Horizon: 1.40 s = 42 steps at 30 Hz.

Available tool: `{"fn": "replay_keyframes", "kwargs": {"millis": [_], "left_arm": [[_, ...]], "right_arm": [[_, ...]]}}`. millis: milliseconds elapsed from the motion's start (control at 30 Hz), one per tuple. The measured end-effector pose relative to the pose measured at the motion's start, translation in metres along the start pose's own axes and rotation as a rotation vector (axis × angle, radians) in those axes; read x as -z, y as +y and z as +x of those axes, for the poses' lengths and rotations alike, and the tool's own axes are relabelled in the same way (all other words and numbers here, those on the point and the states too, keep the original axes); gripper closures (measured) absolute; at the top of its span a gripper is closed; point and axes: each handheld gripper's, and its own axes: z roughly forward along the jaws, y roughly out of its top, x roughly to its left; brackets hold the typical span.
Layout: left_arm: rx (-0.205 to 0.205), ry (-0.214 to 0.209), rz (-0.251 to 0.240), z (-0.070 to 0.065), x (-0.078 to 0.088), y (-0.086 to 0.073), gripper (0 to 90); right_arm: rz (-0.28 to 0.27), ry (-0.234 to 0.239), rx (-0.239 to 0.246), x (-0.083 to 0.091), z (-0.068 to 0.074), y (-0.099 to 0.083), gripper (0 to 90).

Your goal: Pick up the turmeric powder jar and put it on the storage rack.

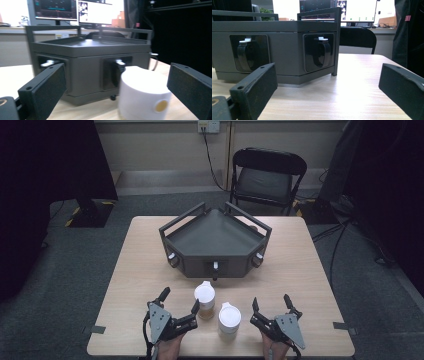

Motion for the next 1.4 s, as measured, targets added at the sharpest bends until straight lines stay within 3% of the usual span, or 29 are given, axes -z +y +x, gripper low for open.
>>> {"fn": "replay_keyframes", "kwargs": {"millis": [233,533,733,833,1400], "left_arm": [[-0.007,-0.048,0.016,-0.004,-0.011,0.000,4.7],[-0.001,-0.065,0.056,-0.007,-0.024,-0.007,10.9],[-0.006,-0.062,0.069,-0.009,-0.029,-0.013,16.4],[0.016,-0.067,0.081,-0.009,-0.034,-0.015,18.9],[-0.012,-0.043,0.105,-0.018,-0.040,-0.020,29.8]], "right_arm": [[0.000,0.001,0.000,0.000,0.000,0.000,0.8],[0.000,0.000,0.000,0.000,0.000,0.000,0.8],[-0.001,0.000,0.000,0.000,0.000,0.000,0.9],[0.000,0.001,0.000,0.000,0.000,0.000,1.0],[-0.001,0.001,0.000,0.000,0.000,0.000,1.0]]}}
